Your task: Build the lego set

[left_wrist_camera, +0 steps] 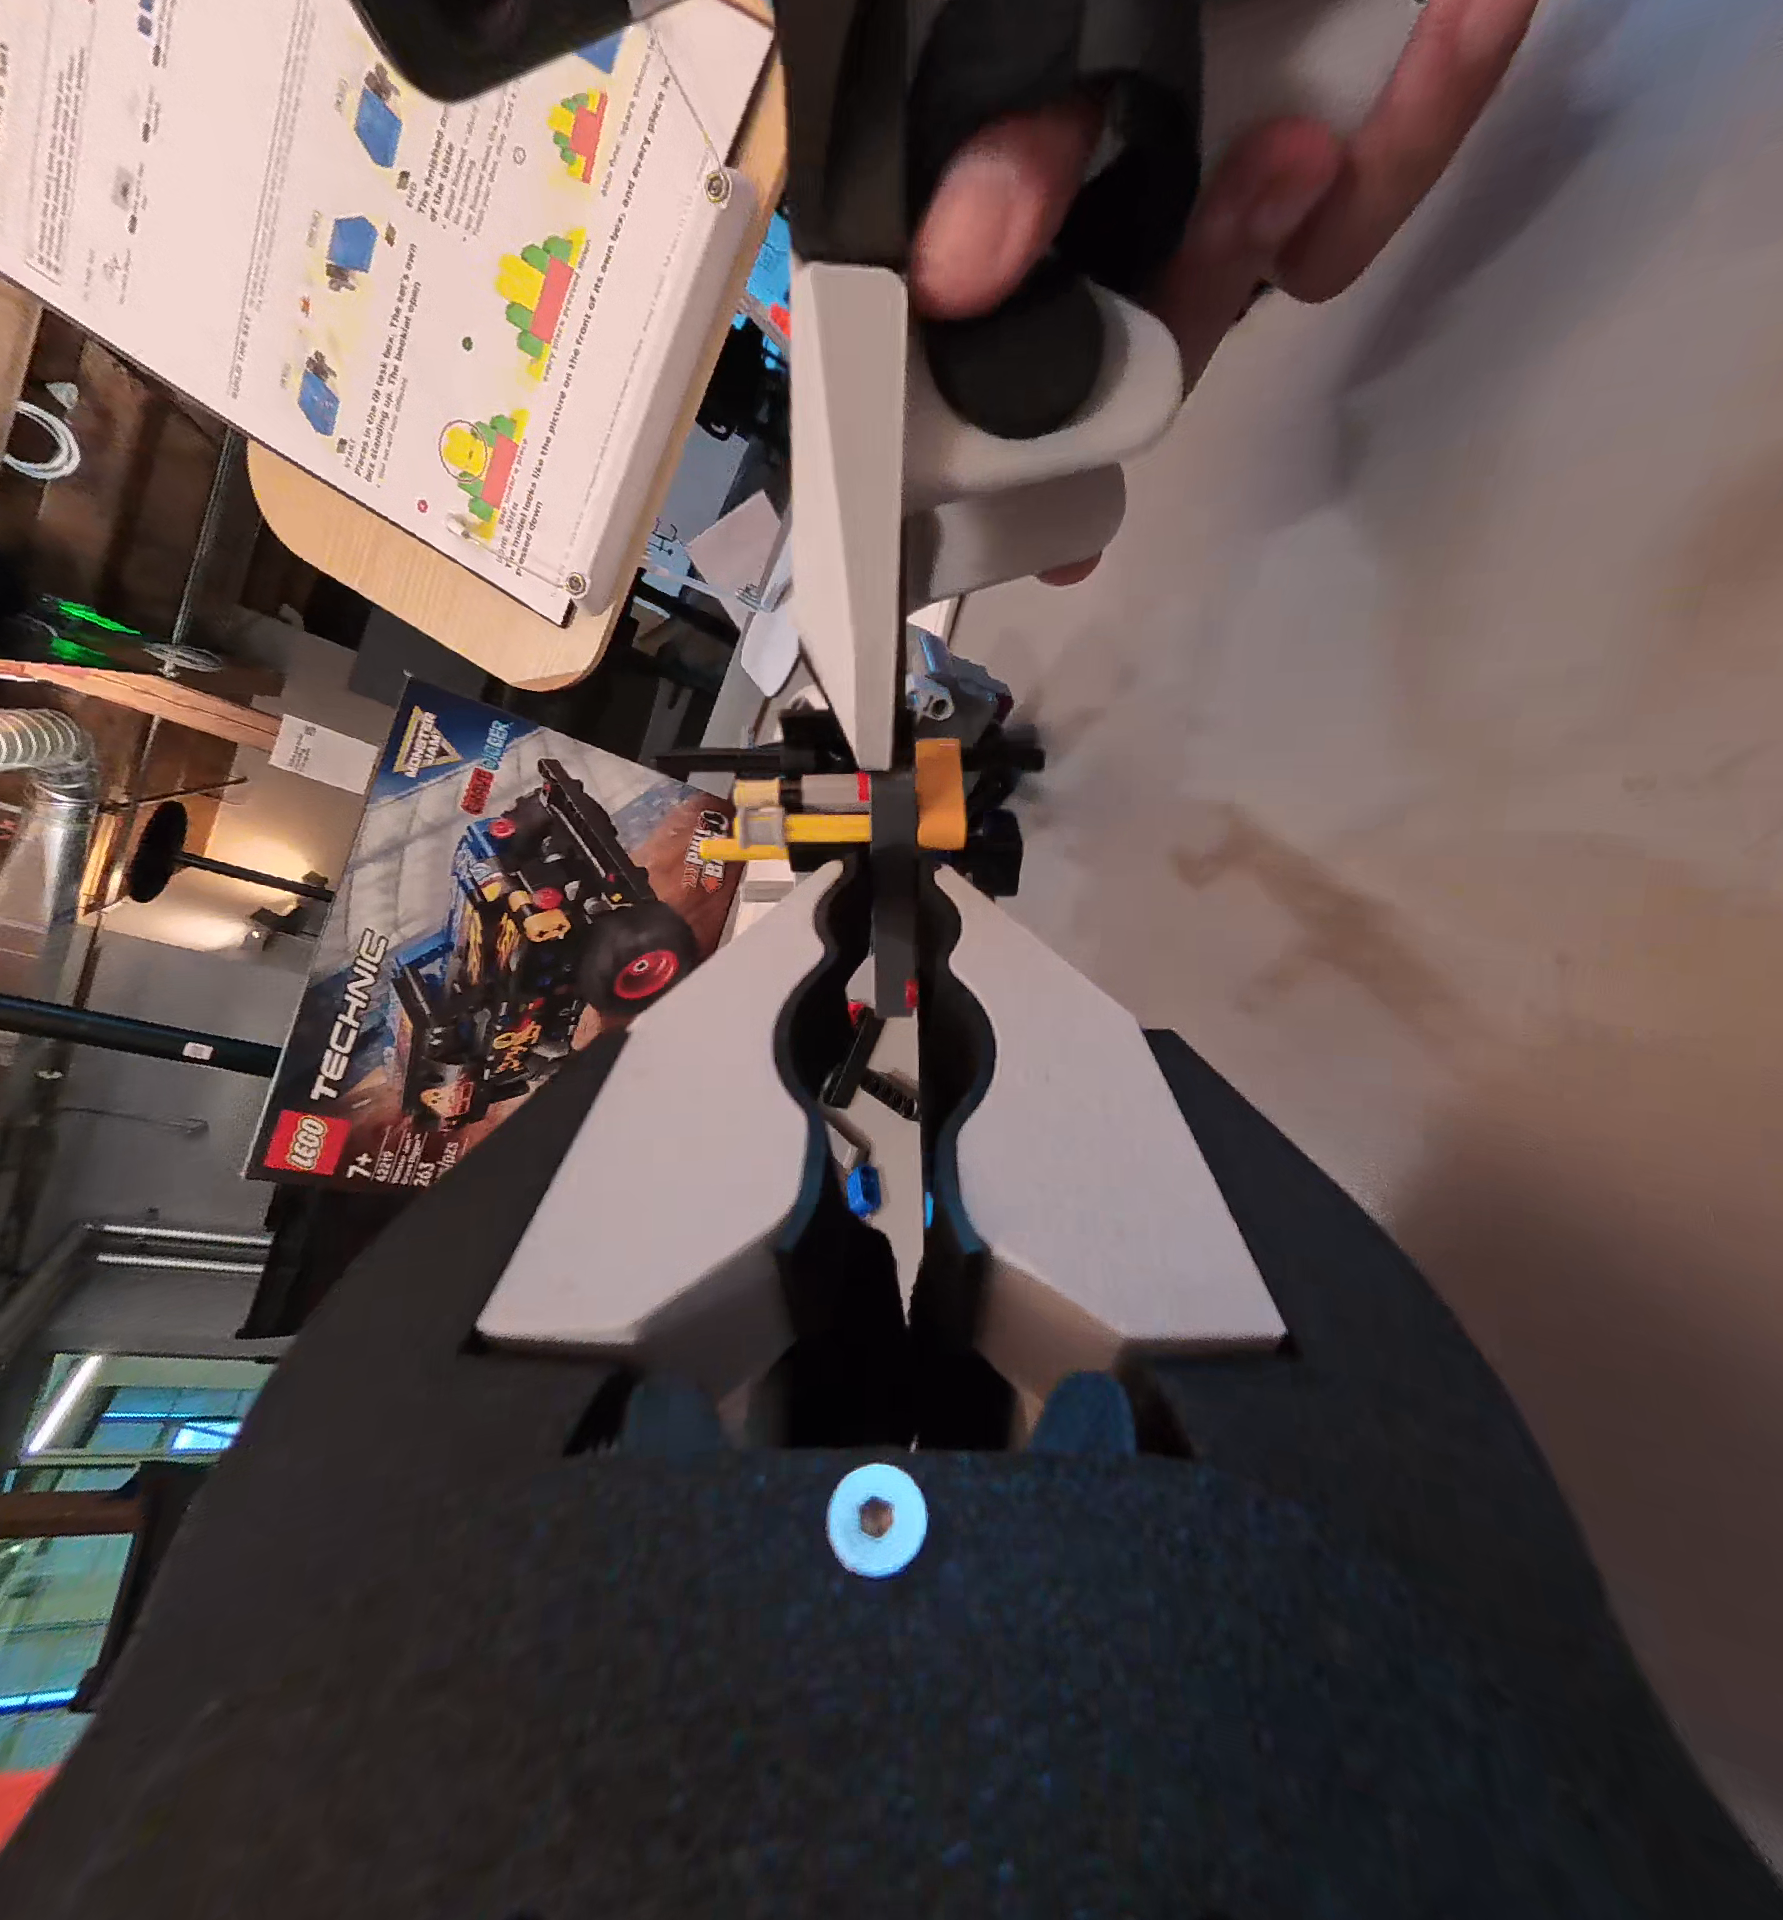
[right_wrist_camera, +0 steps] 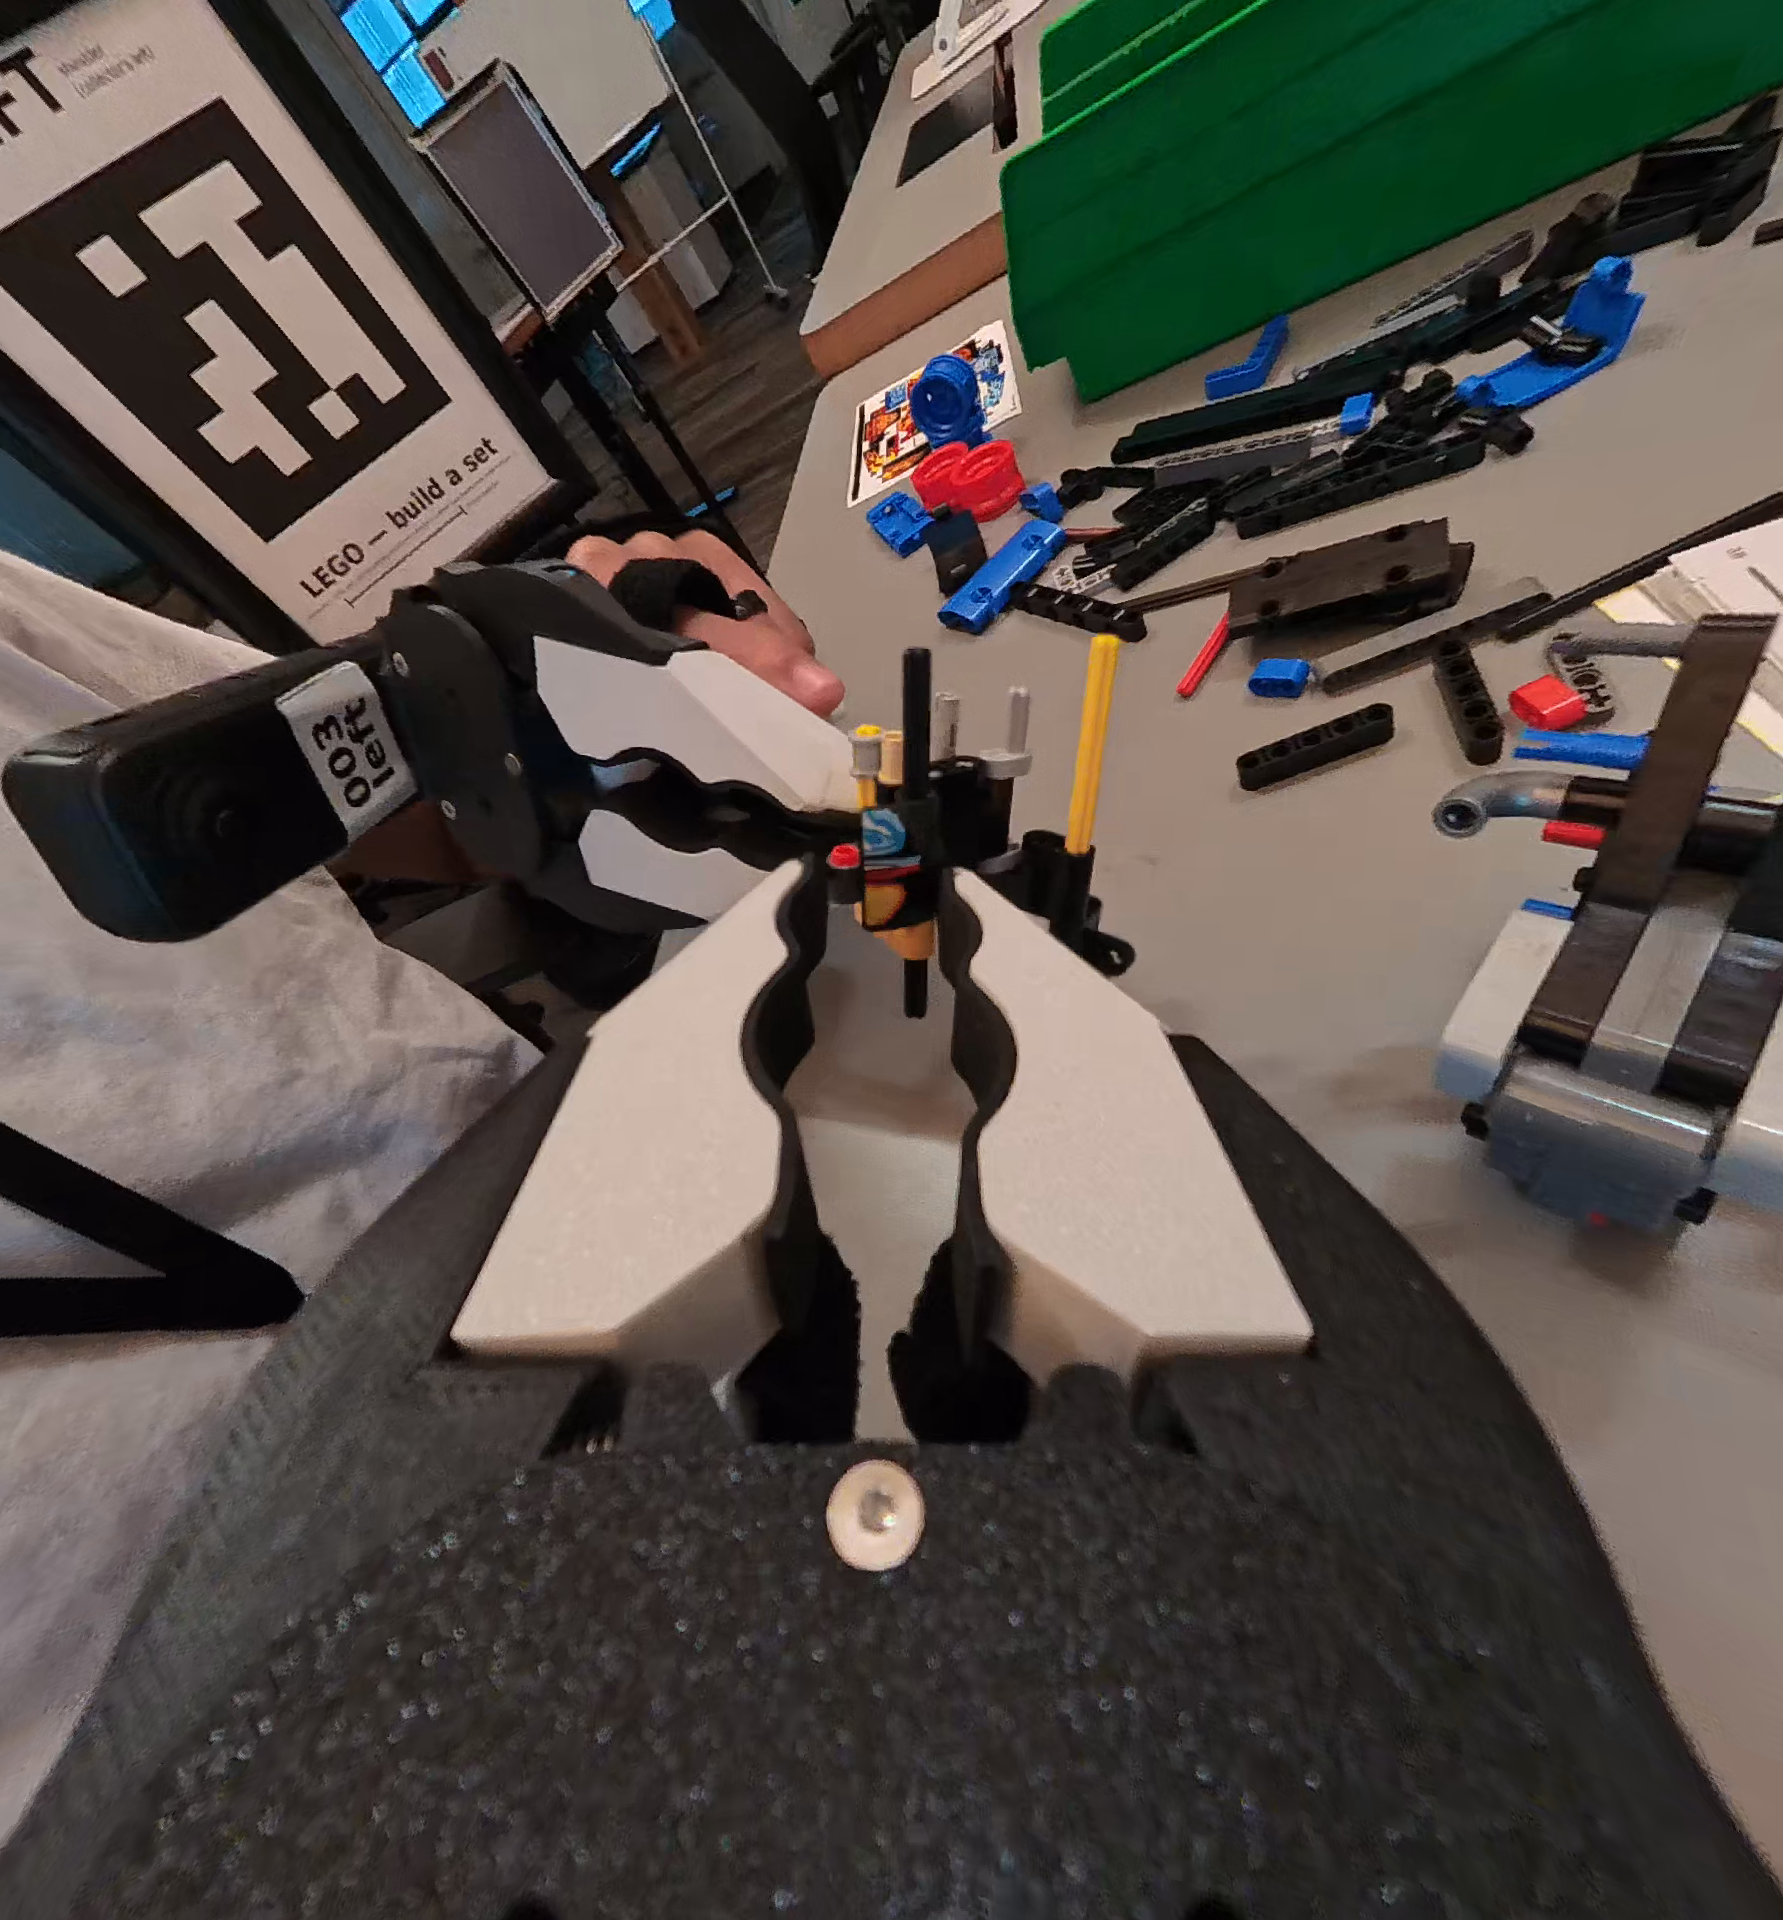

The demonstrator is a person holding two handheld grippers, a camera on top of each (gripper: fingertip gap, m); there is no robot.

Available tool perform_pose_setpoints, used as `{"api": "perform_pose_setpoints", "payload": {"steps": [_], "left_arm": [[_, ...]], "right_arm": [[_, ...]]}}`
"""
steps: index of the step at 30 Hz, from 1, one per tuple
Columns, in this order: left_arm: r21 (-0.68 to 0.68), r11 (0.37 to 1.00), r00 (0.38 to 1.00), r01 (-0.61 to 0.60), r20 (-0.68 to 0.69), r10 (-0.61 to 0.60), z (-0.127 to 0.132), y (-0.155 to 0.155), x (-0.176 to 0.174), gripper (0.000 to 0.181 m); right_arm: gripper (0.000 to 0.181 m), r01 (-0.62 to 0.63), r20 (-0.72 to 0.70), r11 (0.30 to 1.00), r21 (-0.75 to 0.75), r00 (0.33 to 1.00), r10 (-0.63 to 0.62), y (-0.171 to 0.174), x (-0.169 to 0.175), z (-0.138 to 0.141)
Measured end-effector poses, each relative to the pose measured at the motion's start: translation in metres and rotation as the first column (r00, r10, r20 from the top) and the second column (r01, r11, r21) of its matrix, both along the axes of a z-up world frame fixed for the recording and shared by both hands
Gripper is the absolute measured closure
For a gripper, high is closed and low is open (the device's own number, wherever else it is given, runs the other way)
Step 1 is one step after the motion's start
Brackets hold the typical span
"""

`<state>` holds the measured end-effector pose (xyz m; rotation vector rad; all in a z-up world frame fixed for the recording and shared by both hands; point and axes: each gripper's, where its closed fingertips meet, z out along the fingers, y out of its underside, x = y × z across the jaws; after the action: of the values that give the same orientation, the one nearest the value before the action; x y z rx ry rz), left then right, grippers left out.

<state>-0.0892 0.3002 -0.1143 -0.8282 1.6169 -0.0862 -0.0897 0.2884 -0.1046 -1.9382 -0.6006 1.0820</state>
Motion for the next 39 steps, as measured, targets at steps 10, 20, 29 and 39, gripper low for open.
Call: {"api": "perform_pose_setpoints", "payload": {"steps": [10, 20, 29, 39], "left_arm": [[-0.098, 0.995, 1.000, 0.000, -0.014, -0.001, -0.002, -0.001, -0.004, 0.166], [-0.130, 0.987, 0.995, -0.091, -0.052, 0.085, -0.012, 0.008, -0.003, 0.136], [-0.119, 0.987, 0.994, -0.112, -0.025, 0.109, -0.010, 0.009, 0.001, 0.141], [-0.168, 0.979, 0.994, -0.112, -0.002, 0.113, -0.006, 0.011, 0.002, 0.150]], "right_arm": [[0.167, 0.053, -0.065, 0.998, -0.044, 0.996, -0.056, 0.005, 0.000, 0.003], [0.168, 0.146, -0.096, 0.981, -0.130, 0.983, -0.159, 0.014, 0.002, -0.007], [0.168, 0.178, -0.087, 0.971, -0.160, 0.977, -0.193, 0.015, 0.002, -0.011], [0.167, 0.195, -0.099, 0.968, -0.156, 0.972, -0.211, 0.017, 0.007, -0.006]]}}
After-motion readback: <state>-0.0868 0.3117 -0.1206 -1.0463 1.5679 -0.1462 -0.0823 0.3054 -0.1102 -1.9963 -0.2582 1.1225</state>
